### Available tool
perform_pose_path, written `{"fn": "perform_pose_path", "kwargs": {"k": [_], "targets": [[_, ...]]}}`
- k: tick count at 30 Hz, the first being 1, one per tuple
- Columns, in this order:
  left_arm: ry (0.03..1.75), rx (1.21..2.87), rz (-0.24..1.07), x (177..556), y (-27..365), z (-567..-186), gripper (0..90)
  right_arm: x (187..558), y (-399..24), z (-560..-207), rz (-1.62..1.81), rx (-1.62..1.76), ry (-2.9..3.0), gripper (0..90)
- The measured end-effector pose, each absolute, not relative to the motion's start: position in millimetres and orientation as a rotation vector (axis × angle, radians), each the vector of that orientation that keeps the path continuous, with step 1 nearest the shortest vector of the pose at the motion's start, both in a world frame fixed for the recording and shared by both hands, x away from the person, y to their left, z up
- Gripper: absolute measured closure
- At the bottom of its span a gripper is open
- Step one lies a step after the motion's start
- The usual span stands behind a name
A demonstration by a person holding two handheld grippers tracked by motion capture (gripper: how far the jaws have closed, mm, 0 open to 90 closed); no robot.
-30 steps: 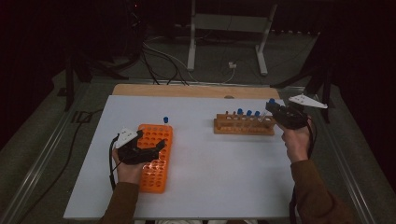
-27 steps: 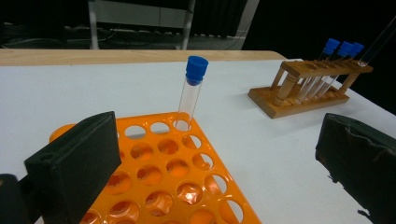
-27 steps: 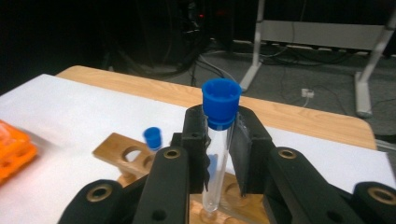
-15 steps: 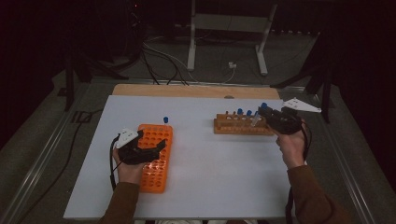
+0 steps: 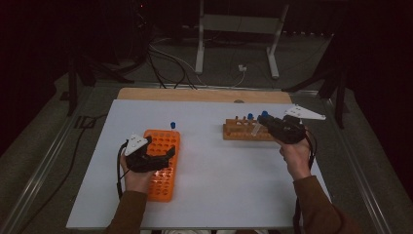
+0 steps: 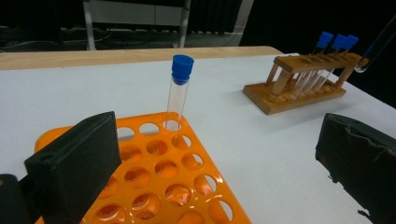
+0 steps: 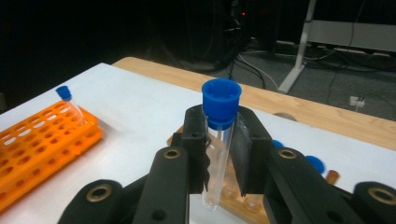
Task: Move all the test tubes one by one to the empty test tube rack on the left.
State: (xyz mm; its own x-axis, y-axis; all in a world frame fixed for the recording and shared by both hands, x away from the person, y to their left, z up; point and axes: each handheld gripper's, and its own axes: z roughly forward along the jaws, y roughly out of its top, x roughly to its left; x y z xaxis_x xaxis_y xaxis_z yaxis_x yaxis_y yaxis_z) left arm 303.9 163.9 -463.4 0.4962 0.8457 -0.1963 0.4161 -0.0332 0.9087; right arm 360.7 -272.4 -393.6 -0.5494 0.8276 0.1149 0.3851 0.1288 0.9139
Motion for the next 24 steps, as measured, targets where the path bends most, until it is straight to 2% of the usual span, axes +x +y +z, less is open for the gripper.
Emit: {"fn": "perform_pose_path", "kwargs": {"k": [24], "targets": [[0.946, 1.653, 0.506, 308.5, 139.6, -441.7, 0.9, 360.4, -220.0, -396.0, 1.443, 1.085, 2.090, 76.7]]}}
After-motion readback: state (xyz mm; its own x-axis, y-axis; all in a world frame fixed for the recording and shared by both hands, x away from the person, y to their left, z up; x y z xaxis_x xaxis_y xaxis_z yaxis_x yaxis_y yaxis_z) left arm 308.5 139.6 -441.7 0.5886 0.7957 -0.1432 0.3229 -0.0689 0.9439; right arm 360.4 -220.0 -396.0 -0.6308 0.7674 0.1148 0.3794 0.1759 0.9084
